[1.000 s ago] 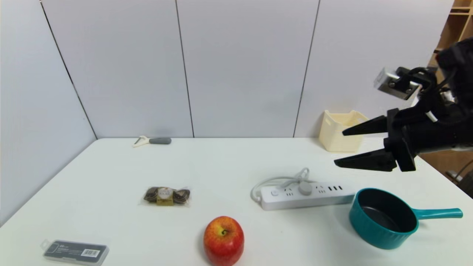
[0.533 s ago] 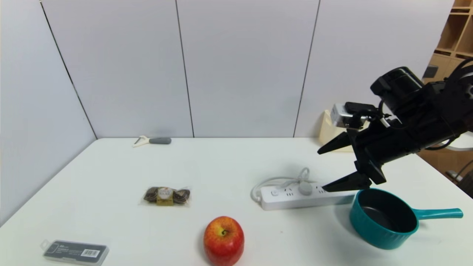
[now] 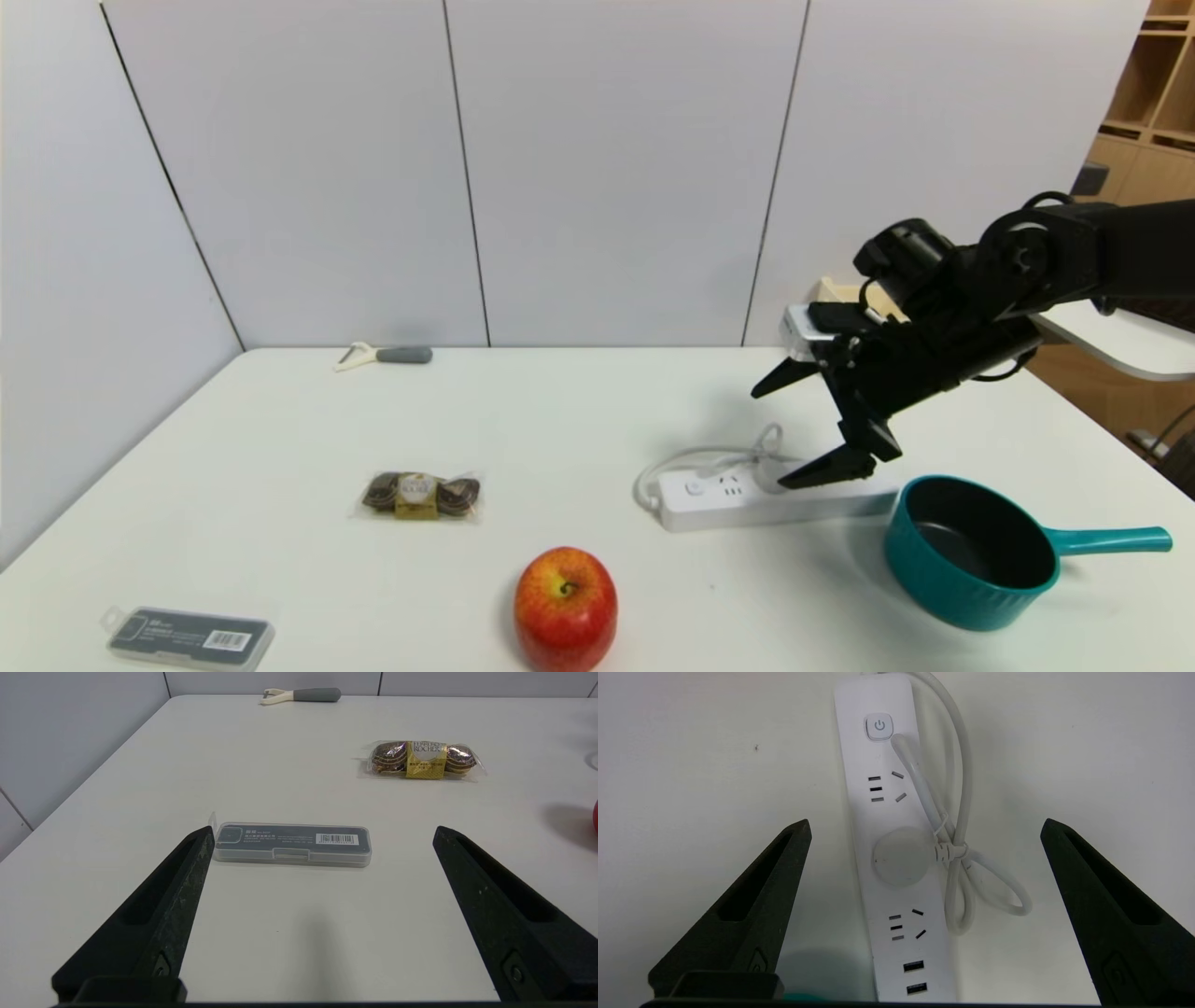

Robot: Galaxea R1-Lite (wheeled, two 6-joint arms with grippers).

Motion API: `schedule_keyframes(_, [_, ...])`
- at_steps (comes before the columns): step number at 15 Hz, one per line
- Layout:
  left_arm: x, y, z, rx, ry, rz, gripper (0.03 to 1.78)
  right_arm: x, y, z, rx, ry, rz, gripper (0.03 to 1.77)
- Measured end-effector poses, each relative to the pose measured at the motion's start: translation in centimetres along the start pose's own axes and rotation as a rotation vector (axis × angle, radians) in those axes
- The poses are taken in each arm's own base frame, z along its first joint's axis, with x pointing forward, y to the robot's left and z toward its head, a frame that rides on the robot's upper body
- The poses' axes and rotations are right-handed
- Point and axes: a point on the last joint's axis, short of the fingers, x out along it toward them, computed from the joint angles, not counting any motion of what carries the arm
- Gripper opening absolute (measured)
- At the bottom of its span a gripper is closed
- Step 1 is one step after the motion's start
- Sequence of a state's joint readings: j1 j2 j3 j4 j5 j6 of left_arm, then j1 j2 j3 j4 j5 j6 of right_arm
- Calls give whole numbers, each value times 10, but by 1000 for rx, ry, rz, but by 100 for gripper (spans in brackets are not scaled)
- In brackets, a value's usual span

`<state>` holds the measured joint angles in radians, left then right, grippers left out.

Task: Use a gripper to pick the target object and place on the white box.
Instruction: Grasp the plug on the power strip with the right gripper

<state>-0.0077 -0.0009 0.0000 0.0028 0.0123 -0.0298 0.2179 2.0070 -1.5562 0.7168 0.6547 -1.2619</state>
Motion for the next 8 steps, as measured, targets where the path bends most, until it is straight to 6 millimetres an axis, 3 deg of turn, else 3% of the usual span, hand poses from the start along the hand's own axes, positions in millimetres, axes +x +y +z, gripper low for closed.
schedule_keyframes(8, [0,0,0,0,0,0,169,27,-9,-17,-25,19,58,170])
